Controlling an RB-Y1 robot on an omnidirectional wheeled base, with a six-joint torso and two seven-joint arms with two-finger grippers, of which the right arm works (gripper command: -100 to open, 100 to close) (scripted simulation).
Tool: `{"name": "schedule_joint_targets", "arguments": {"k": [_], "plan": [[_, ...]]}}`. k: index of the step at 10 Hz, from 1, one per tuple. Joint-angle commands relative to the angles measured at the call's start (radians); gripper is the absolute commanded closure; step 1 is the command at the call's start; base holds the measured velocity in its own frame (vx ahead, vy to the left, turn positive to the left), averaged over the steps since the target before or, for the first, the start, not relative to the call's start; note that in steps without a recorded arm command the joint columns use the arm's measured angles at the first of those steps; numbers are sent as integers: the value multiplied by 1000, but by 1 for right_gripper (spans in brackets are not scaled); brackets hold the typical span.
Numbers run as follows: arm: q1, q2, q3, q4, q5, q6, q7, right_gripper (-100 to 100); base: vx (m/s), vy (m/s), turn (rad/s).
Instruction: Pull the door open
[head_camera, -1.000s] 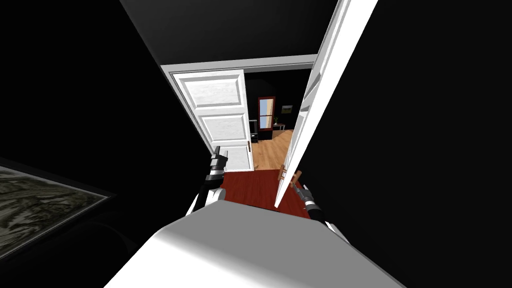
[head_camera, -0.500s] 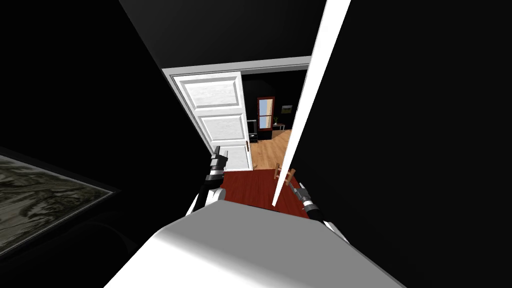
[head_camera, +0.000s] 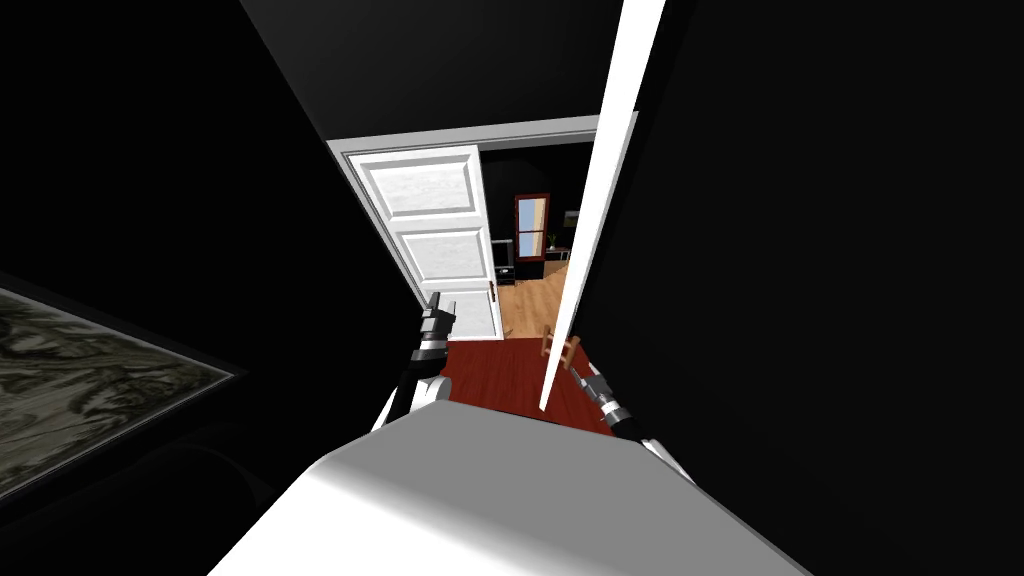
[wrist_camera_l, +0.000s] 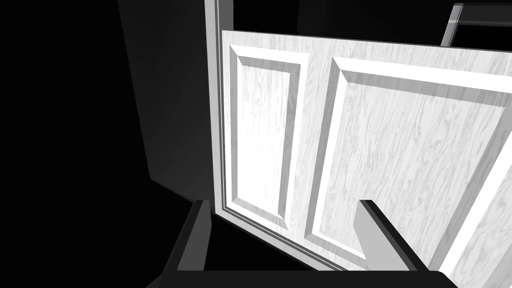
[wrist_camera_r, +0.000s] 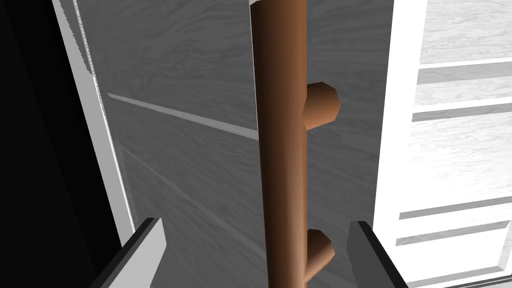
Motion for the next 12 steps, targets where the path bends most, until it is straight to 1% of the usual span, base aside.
{"name": "schedule_joint_targets", "arguments": {"k": [1, 2, 3, 5, 6, 9, 10, 11, 12], "plan": [[13, -9, 20, -24, 29, -28, -15, -100, -15, -109, 29], [14, -12, 31, -26, 45, -48, -19, -100, -5, -94, 32], [15, -18, 51, -29, 75, -86, -27, -100, 11, -130, 50], [15, -18, 51, -29, 75, -86, -27, -100, 6, -76, 23], [17, -24, 71, -31, 106, -124, -35, -100, -6, -68, 49], [19, -33, 99, -35, 148, -176, -45, -100, 27, -107, 54], [20, -38, 116, -37, 173, -207, -52, -100, 32, -139, 99], [21, -40, 124, -39, 185, -222, -55, -100, 36, -141, 74], [22, -45, 139, -41, 209, -251, -61, -100, 40, -138, 87]]}}
